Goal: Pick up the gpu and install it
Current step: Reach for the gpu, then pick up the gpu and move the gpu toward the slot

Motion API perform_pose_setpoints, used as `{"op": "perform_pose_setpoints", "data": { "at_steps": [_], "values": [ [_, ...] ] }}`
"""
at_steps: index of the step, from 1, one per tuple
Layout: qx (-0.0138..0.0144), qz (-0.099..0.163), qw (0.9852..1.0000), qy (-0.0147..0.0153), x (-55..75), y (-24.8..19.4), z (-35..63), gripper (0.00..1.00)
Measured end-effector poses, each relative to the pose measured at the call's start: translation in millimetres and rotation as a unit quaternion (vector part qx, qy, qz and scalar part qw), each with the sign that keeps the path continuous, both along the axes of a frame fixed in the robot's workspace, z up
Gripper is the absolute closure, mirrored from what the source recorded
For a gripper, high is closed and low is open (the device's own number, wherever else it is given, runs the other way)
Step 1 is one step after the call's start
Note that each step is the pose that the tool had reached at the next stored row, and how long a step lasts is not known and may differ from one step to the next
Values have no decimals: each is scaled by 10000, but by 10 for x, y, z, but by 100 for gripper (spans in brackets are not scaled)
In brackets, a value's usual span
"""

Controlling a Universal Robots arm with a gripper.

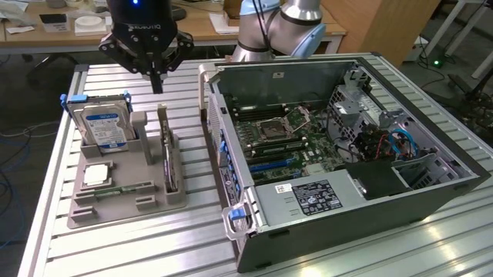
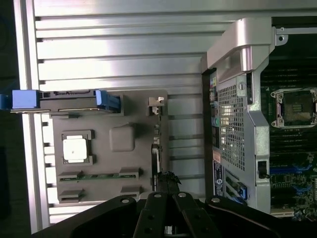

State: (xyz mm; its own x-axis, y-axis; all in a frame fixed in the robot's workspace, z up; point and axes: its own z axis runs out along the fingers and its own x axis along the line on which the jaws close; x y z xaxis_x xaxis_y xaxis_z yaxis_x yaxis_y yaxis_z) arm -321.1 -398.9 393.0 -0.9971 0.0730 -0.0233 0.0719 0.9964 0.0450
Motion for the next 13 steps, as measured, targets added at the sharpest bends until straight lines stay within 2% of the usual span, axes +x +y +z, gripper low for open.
{"op": "perform_pose_setpoints", "data": {
  "at_steps": [3, 13],
  "values": [
    [0, 0, 10000, 0, -38, 0, 0, 89],
    [0, 0, 10000, 0, -40, 0, 0, 89]
  ]
}}
